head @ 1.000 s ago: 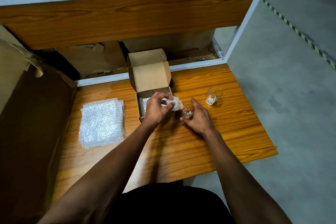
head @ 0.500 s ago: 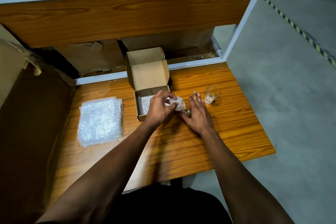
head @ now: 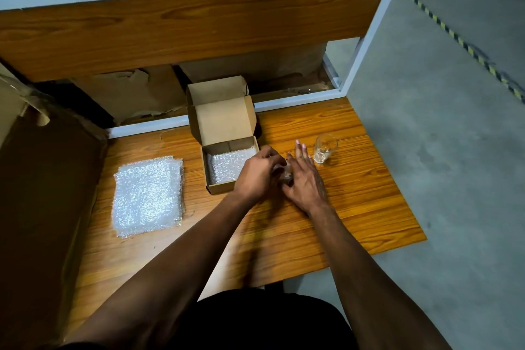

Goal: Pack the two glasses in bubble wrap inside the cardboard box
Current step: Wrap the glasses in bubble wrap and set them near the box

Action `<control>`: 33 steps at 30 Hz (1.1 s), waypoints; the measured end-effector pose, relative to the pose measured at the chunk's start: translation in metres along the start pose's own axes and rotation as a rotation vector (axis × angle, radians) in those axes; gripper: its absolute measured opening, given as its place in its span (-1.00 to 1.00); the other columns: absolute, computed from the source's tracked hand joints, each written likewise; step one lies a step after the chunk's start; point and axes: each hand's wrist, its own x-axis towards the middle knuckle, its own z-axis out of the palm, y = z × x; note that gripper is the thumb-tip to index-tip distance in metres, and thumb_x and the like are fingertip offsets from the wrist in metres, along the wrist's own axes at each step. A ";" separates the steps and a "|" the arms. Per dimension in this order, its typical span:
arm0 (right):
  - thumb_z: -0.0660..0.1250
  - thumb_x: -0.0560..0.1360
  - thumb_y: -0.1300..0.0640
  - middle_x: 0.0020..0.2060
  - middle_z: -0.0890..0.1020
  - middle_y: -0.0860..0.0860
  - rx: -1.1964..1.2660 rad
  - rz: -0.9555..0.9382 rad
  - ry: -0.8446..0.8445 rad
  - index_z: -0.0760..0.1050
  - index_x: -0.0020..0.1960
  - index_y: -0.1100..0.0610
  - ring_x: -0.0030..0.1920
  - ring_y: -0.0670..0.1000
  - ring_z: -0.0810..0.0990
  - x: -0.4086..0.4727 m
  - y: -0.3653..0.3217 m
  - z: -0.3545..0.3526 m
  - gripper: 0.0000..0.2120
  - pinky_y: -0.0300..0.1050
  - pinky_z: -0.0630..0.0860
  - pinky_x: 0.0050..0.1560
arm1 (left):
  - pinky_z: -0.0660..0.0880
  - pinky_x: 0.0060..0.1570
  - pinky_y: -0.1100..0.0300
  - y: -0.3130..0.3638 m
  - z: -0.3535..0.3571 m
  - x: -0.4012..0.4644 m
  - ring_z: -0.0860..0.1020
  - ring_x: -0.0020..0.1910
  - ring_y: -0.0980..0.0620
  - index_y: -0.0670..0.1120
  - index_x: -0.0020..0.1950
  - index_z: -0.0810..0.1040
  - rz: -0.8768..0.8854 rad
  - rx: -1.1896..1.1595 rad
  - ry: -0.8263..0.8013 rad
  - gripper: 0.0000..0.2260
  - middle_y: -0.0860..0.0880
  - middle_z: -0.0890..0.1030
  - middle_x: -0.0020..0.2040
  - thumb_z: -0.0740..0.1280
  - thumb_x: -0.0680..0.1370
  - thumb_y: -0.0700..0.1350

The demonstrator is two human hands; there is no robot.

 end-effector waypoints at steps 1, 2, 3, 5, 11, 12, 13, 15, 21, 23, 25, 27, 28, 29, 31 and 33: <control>0.46 0.51 -0.08 0.69 -0.16 0.10 0.013 -0.004 0.004 0.16 0.67 0.15 0.68 0.08 -0.21 0.000 0.001 0.000 -0.14 0.05 -0.10 0.66 | 0.58 -0.02 0.07 0.001 0.002 0.001 0.65 0.00 -0.12 -0.07 0.18 0.69 0.007 0.015 -0.004 -0.80 -0.06 0.58 0.17 0.49 0.56 -0.18; 0.46 0.51 -0.06 0.69 -0.14 0.10 0.030 -0.009 0.009 0.17 0.66 0.16 0.68 0.08 -0.20 0.000 0.001 0.000 -0.15 0.05 -0.09 0.65 | 0.58 -0.03 0.06 0.001 0.004 0.001 0.65 -0.01 -0.14 -0.09 0.18 0.69 0.011 0.031 -0.010 -0.79 -0.08 0.58 0.16 0.49 0.55 -0.20; 0.47 0.50 -0.04 0.69 -0.12 0.09 0.046 -0.014 0.016 0.19 0.65 0.16 0.68 0.07 -0.18 0.000 0.002 0.000 -0.17 0.06 -0.07 0.66 | 0.59 -0.05 0.05 0.002 0.007 0.001 0.65 -0.02 -0.15 -0.11 0.18 0.69 0.014 0.044 -0.020 -0.77 -0.09 0.58 0.15 0.50 0.53 -0.23; 0.49 0.48 0.03 0.69 -0.09 0.08 0.077 -0.023 0.035 0.24 0.64 0.16 0.68 0.06 -0.16 0.000 0.004 0.001 -0.18 0.10 0.01 0.66 | 0.60 -0.09 0.03 0.006 0.010 0.002 0.65 -0.06 -0.15 -0.12 0.20 0.67 0.022 0.066 -0.036 -0.73 -0.10 0.57 0.13 0.51 0.52 -0.25; 0.47 0.46 0.15 0.69 -0.07 0.05 0.146 -0.025 0.035 0.26 0.62 0.14 0.67 0.01 -0.16 0.000 0.002 -0.003 -0.22 0.13 0.11 0.65 | 0.60 -0.15 -0.12 0.010 0.017 0.003 0.64 -0.10 -0.25 -0.11 0.28 0.49 0.011 0.084 -0.078 -0.67 -0.14 0.57 0.12 0.47 0.55 -0.22; 0.47 0.46 0.15 0.69 -0.07 0.04 0.146 -0.018 0.035 0.27 0.62 0.13 0.67 0.00 -0.16 0.000 0.002 -0.003 -0.23 0.14 0.13 0.64 | 0.59 -0.14 -0.10 0.007 0.017 0.002 0.63 -0.08 -0.26 -0.13 0.27 0.51 0.032 0.091 -0.086 -0.70 -0.14 0.57 0.11 0.45 0.56 -0.20; 0.46 0.47 0.16 0.70 -0.06 0.03 0.145 -0.013 0.034 0.29 0.62 0.13 0.67 0.00 -0.15 -0.001 0.003 -0.003 -0.24 0.15 0.16 0.63 | 0.57 -0.10 -0.08 0.004 0.018 0.000 0.63 -0.01 -0.24 -0.13 0.27 0.54 0.072 0.113 -0.088 -0.74 -0.13 0.58 0.12 0.43 0.59 -0.15; 0.43 0.52 0.14 0.70 -0.06 0.03 0.121 -0.019 0.031 0.28 0.62 0.13 0.68 0.01 -0.14 -0.002 0.003 -0.004 -0.28 0.15 0.17 0.63 | 0.45 0.07 -0.06 -0.003 0.020 -0.006 0.55 0.25 -0.18 -0.09 0.29 0.60 0.170 0.234 -0.051 -0.74 -0.09 0.60 0.24 0.33 0.67 0.01; 0.46 0.56 0.10 0.70 -0.10 0.03 0.077 -0.027 0.022 0.24 0.64 0.13 0.68 0.02 -0.15 -0.002 0.004 -0.004 -0.27 0.11 0.11 0.64 | 0.32 0.23 -0.18 -0.002 0.019 -0.020 0.29 0.51 -0.17 0.07 0.40 0.57 0.134 0.391 -0.102 -0.55 0.01 0.46 0.44 0.06 0.73 0.24; 0.47 0.55 0.10 0.70 -0.12 0.02 0.072 -0.027 0.021 0.24 0.64 0.13 0.68 0.01 -0.17 -0.002 0.004 -0.003 -0.26 0.08 0.08 0.65 | 0.33 0.23 -0.19 0.000 0.022 -0.022 0.27 0.52 -0.18 0.09 0.42 0.55 0.083 0.369 -0.154 -0.53 0.02 0.47 0.41 0.02 0.73 0.26; 0.45 0.56 0.16 0.70 -0.11 0.02 0.085 -0.028 0.024 0.24 0.64 0.13 0.67 0.00 -0.18 -0.003 0.004 -0.004 -0.28 0.08 0.08 0.65 | 0.31 0.24 -0.19 0.003 0.023 -0.020 0.24 0.54 -0.17 0.08 0.43 0.53 0.064 0.368 -0.202 -0.52 0.03 0.51 0.38 0.00 0.72 0.26; 0.44 0.54 0.21 0.70 -0.11 0.02 0.099 -0.027 0.022 0.25 0.64 0.14 0.67 0.00 -0.18 -0.004 0.003 -0.007 -0.28 0.10 0.11 0.65 | 0.28 0.24 -0.19 0.003 0.019 -0.017 0.24 0.56 -0.16 0.05 0.43 0.52 0.104 0.398 -0.223 -0.53 0.02 0.56 0.38 0.02 0.71 0.24; 0.46 0.53 0.22 0.70 -0.11 0.02 0.098 -0.025 0.018 0.25 0.64 0.14 0.67 0.01 -0.18 -0.004 0.003 -0.008 -0.26 0.10 0.12 0.64 | 0.29 0.24 -0.19 0.002 0.018 -0.017 0.25 0.56 -0.16 0.02 0.42 0.51 0.132 0.408 -0.212 -0.54 0.00 0.57 0.37 0.05 0.71 0.23; 0.49 0.50 0.22 0.69 -0.13 0.01 0.091 -0.020 0.017 0.25 0.64 0.13 0.67 0.01 -0.19 -0.003 0.003 -0.008 -0.23 0.11 0.15 0.63 | 0.29 0.24 -0.18 0.001 0.015 -0.018 0.27 0.56 -0.16 -0.02 0.38 0.51 0.153 0.414 -0.196 -0.57 -0.02 0.57 0.35 0.08 0.70 0.21; 0.54 0.47 0.20 0.69 -0.14 0.01 0.078 -0.011 0.018 0.27 0.64 0.12 0.67 0.02 -0.19 -0.002 0.002 -0.009 -0.19 0.14 0.21 0.61 | 0.30 0.24 -0.17 -0.002 0.012 -0.023 0.31 0.53 -0.16 -0.03 0.26 0.54 0.170 0.428 -0.164 -0.62 -0.04 0.55 0.31 0.13 0.70 0.20; 0.55 0.45 0.17 0.70 -0.14 0.01 0.081 -0.011 0.024 0.28 0.63 0.10 0.68 0.03 -0.18 -0.002 0.003 -0.008 -0.18 0.18 0.27 0.58 | 0.27 0.26 -0.17 -0.006 0.012 -0.026 0.33 0.52 -0.15 0.00 0.19 0.56 0.177 0.449 -0.161 -0.65 -0.01 0.58 0.26 0.11 0.72 0.20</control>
